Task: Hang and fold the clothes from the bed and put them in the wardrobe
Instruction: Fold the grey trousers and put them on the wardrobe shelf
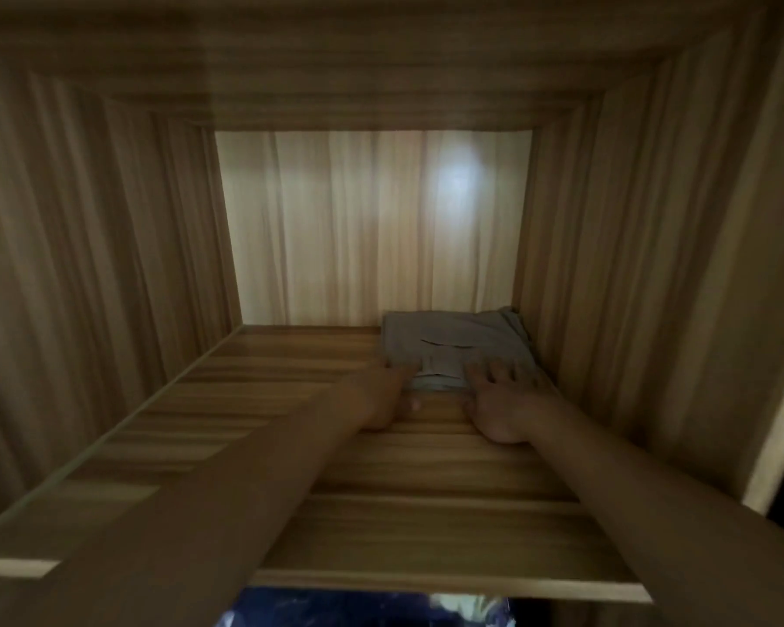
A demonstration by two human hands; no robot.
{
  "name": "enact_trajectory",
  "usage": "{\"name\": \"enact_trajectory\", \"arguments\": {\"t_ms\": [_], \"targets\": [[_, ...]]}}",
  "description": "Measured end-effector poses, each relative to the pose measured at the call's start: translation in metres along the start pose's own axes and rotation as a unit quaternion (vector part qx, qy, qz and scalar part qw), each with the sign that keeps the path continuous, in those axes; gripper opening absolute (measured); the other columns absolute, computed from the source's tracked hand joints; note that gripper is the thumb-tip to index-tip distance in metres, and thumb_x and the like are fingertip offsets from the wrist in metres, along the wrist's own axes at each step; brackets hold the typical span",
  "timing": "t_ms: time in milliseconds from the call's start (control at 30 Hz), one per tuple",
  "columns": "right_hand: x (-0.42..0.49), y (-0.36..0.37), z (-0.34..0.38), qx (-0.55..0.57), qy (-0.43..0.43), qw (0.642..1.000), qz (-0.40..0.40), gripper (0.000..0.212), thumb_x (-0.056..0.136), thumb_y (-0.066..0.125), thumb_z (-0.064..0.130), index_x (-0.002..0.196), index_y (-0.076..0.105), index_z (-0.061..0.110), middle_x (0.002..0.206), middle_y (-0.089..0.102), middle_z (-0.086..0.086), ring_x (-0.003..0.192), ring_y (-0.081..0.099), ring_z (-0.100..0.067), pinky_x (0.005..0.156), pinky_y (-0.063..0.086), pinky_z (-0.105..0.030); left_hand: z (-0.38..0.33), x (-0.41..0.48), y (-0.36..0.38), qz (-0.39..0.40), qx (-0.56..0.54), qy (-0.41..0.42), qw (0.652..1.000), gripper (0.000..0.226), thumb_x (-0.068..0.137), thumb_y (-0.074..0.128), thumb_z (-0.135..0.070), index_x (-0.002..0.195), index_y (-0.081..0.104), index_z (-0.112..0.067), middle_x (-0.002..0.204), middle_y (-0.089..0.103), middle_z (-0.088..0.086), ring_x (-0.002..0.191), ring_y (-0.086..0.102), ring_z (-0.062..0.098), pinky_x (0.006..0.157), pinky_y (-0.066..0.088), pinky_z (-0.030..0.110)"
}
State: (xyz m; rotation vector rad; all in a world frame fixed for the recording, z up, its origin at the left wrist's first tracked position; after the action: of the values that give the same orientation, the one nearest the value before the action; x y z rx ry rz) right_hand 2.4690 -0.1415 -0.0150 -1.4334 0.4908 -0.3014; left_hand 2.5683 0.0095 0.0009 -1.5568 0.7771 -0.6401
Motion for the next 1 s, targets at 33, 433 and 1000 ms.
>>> {"name": "enact_trajectory", "arguments": {"t_ms": [33,433,1000], "targets": [[-0.011,-0.001,0.002,-0.003,-0.010,1.000,0.013,0.066,0.106,0.024,0.050,0.161,-0.007,0.030,0.168,-0.010,-0.006,0.154,-0.004,-0.036,0.124,0.007,-0.051,0.000,-0.015,-0.003,0.010,0.008,0.002,1.000,0.070,0.102,0.047,-0.049,0.160,0.015,-0.028,0.164,0.023,0.010,0.145,0.033,0.031,0.115,0.030,0.035],[-0.166,-0.047,0.034,0.016,-0.186,0.982,-0.005,0.032,0.097,0.052,0.053,0.111,0.063,0.027,0.113,0.063,0.005,0.102,0.058,-0.014,0.089,0.049,-0.030,-0.017,-0.189,-0.033,-0.019,-0.050,-0.074,0.996,0.056,0.092,0.056,-0.061,0.140,0.050,-0.032,0.130,0.054,-0.002,0.116,0.053,0.018,0.092,0.040,0.027],[-0.265,0.111,-0.027,0.064,-0.197,0.969,0.138,0.026,0.095,0.054,0.055,0.094,0.055,0.029,0.087,0.059,0.005,0.084,0.060,-0.014,0.081,0.050,-0.035,-0.052,-0.289,0.128,0.110,-0.104,-0.111,0.982,0.022,0.091,0.059,-0.056,0.098,0.057,-0.035,0.092,0.059,-0.011,0.089,0.060,0.005,0.096,0.043,0.028]]}}
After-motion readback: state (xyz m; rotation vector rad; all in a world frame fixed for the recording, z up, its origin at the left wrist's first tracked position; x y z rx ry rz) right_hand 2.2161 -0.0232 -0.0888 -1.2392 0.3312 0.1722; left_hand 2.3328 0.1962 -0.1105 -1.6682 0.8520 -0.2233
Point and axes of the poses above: each hand's wrist, its own x-axis towards the middle knuckle, its own y-axis out of the palm, z = x × y, the point moved 5 cm from there along x, towards the middle knuckle
